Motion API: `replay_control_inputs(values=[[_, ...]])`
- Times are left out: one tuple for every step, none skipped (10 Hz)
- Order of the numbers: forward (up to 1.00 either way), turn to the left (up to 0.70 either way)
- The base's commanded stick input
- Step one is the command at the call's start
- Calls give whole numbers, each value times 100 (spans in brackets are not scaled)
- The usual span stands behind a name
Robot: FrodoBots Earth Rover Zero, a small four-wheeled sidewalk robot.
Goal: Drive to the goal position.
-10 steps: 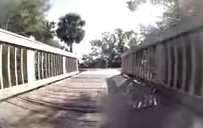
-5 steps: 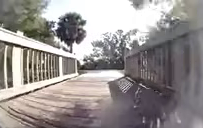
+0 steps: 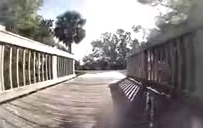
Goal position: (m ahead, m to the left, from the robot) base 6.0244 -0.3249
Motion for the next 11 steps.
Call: replay_control_inputs(values=[[85, 0], [85, 0], [85, 0], [85, 0], [85, 0], [85, 0], [85, 0], [85, 0], [85, -12], [85, -24], [85, -29]])
